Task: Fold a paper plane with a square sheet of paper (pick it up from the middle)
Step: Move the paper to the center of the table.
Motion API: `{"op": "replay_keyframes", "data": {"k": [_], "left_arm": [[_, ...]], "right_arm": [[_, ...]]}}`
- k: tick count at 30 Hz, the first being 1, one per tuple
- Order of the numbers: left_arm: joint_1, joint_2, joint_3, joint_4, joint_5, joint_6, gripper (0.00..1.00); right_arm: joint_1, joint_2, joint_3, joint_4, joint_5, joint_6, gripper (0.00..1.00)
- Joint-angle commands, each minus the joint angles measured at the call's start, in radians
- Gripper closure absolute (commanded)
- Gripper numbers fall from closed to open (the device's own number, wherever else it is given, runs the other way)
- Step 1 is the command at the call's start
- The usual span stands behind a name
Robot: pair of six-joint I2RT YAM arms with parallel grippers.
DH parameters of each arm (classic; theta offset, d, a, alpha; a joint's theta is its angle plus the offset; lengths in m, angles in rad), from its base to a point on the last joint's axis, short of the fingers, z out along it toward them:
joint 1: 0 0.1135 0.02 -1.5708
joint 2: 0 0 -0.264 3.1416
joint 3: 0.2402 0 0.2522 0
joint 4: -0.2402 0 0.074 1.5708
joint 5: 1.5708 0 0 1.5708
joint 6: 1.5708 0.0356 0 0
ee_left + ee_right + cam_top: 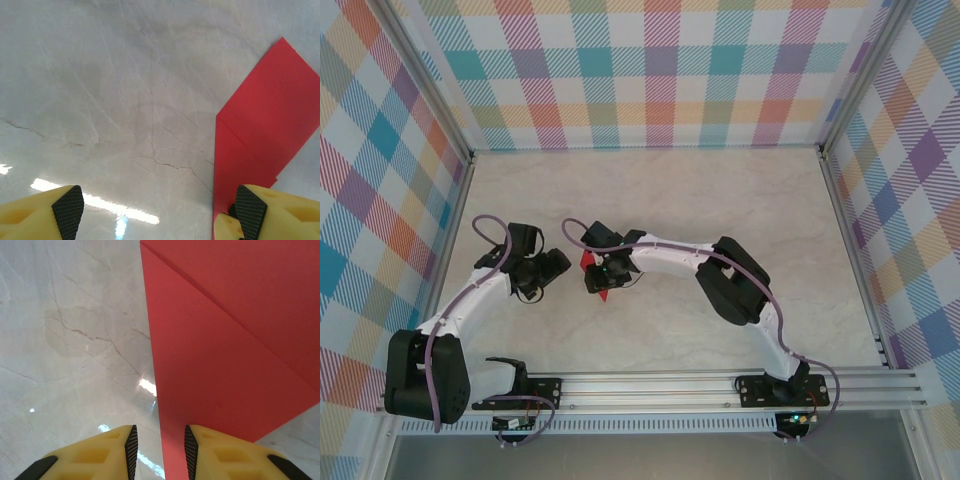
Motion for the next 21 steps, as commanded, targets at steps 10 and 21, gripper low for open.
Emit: {"op": "replay_keyframes", "data": {"k": [10, 21], "left_arm": [[0.018, 0.06, -0.084, 0.207, 0.296, -0.015, 0.18], [-0.02, 0.12, -0.157, 0.46, 0.45, -0.077, 0.26]], "right_arm": [[-0.079, -0.114, -0.224, 0.159, -0.219, -0.106, 0.66], [-0.195, -0.218, -0.447, 0.337, -0.422, -0.083, 0.66]]}}
